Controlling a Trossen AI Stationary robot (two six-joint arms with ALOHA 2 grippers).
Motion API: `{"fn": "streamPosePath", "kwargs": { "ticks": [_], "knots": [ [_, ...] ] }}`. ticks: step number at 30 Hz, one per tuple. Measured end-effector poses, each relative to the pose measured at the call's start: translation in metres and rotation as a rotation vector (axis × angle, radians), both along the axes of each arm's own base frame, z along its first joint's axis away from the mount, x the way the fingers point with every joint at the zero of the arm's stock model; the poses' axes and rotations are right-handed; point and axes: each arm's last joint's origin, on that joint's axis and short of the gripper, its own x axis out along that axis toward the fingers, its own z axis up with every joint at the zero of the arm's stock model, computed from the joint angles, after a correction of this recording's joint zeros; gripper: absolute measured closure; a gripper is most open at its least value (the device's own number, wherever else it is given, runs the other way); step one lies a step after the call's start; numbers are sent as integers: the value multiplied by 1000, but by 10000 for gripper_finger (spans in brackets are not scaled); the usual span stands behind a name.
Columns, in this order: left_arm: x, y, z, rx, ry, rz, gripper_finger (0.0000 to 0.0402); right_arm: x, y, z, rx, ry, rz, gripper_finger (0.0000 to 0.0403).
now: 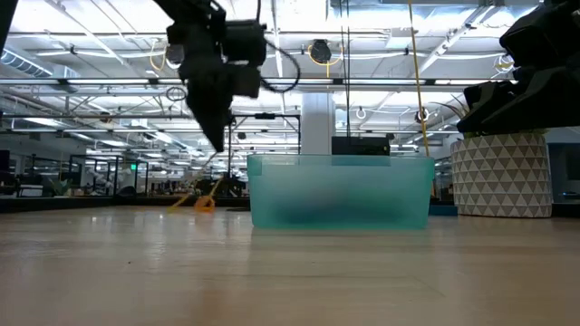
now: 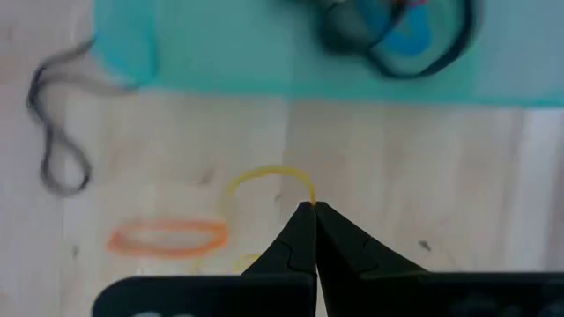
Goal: Pick and place rubber bands into bin
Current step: Put the yellow rubber band into the green bin
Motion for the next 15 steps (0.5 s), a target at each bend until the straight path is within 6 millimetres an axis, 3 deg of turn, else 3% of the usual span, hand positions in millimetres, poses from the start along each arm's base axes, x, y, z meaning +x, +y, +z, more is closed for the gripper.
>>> {"fn": "streamPosePath", "kwargs": {
  "ticks": [15],
  "knots": [
    [33, -32, 74, 110, -259, -184, 401, 0, 0, 0, 1, 0, 0, 245]
  ]
}}
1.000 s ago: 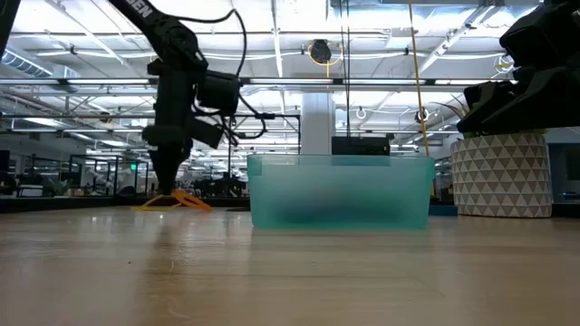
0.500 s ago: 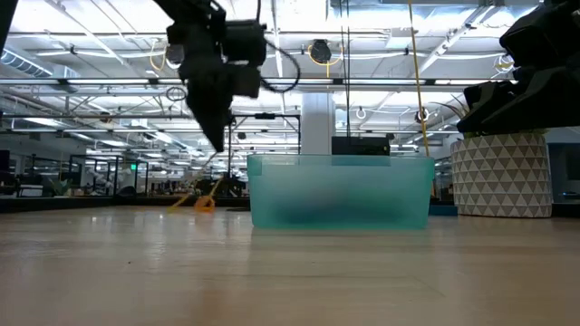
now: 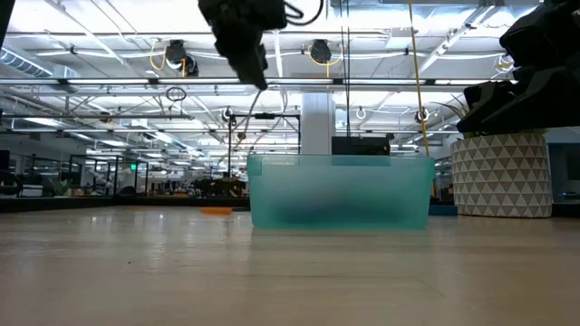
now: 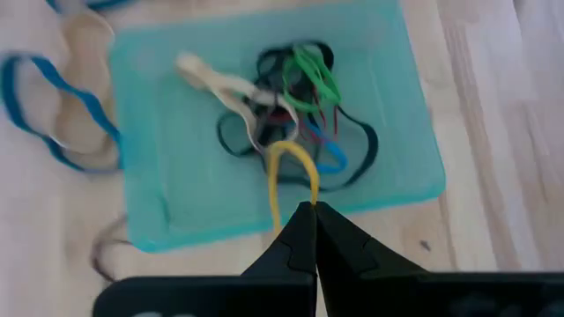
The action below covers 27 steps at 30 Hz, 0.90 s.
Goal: Pick and place rubber bands into bin
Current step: Put the yellow rubber band into the green bin
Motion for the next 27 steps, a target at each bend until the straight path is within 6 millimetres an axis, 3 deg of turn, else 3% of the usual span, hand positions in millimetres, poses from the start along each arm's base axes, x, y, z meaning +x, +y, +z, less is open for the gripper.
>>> {"fn": "streamPosePath", "kwargs": {
  "ticks": [16, 21, 27],
  "knots": [
    [28, -18, 34, 210, -332, -35, 400, 0, 0, 0, 0, 0, 0, 245],
    [27, -19, 26, 202, -303, -25, 398, 0, 0, 0, 0, 0, 1, 245],
    [26, -18, -7, 184, -255, -7, 399, 0, 0, 0, 0, 0, 0, 245]
  ]
}}
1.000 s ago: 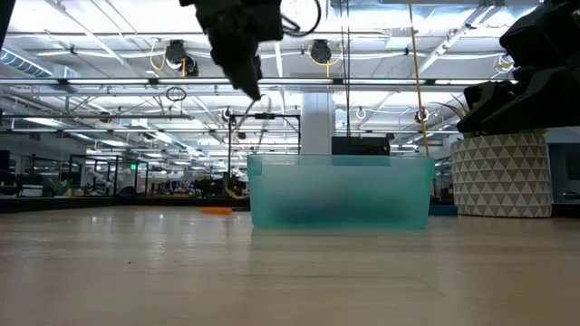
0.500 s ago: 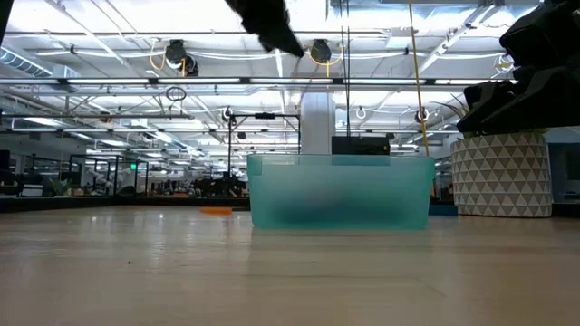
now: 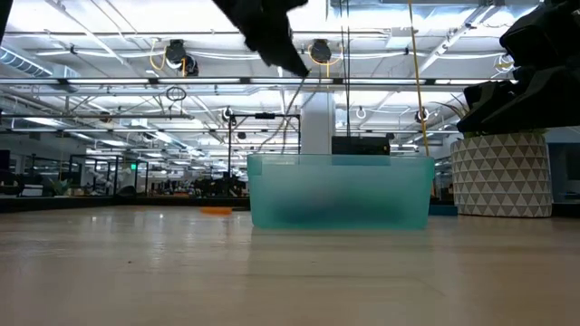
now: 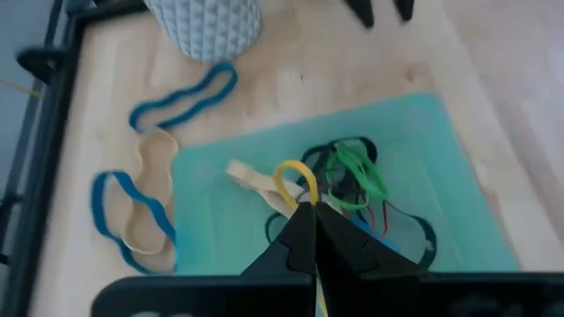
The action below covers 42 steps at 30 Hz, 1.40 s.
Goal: Pick and place rubber bands into bin
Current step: Put the yellow rubber band into the green bin
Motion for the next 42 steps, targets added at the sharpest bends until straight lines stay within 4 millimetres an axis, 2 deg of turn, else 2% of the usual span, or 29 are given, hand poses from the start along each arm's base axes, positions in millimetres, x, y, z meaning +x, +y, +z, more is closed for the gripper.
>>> {"fn": "streamPosePath", "kwargs": {
  "ticks": [8, 13, 20, 24, 30, 36, 42],
  "knots": [
    [-8, 7, -46, -42, 63, 59, 399, 0, 0, 0, 0, -1, 0, 245],
    [-13, 11, -67, -77, 66, 105, 389, 0, 0, 0, 1, -3, 0, 245],
    [-23, 10, -96, -127, 73, 140, 394, 0, 0, 0, 1, -3, 0, 245],
    [-26, 10, -102, -152, 94, 170, 385, 0, 0, 0, 1, -3, 0, 245],
    [-26, 10, -103, -160, 95, 185, 397, 0, 0, 0, 1, -4, 0, 245],
    [-26, 10, -103, -159, 95, 185, 373, 0, 0, 0, 2, -4, 0, 245],
    [-26, 10, -102, -156, 94, 182, 367, 0, 0, 0, 2, -4, 0, 245]
  ]
}}
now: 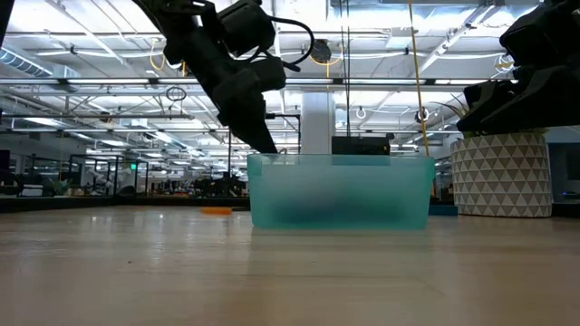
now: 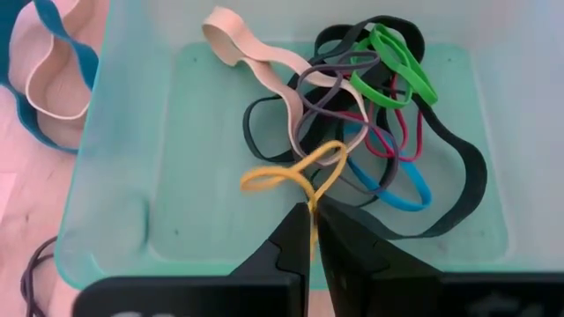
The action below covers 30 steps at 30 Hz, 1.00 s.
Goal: Pick and place rubber bands into bin
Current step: Put the yellow rubber band into the green bin, then put the orange rubber band into the green bin
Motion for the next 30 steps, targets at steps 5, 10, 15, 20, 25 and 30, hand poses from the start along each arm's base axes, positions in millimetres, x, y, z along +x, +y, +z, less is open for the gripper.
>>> {"fn": "streamPosePath", "kwargs": {
  "ticks": [5, 10, 15, 20, 25, 30],
  "knots": [
    [2, 0, 2, 4, -26, 2, 367, 0, 0, 0, 0, 0, 0, 245],
    [3, 0, 3, 8, -44, -2, 366, 0, 0, 0, 0, 0, 0, 245],
    [3, 0, 3, 10, -44, -5, 366, 0, 0, 0, 0, 0, 0, 245],
    [3, 0, 3, 11, -44, -5, 366, 0, 0, 0, 0, 0, 0, 245],
    [3, 0, 3, 12, -43, -6, 366, 0, 0, 0, 0, 0, 0, 245],
    [3, 0, 3, 26, -41, 6, 356, 0, 0, 0, 0, 0, 0, 245]
  ]
}}
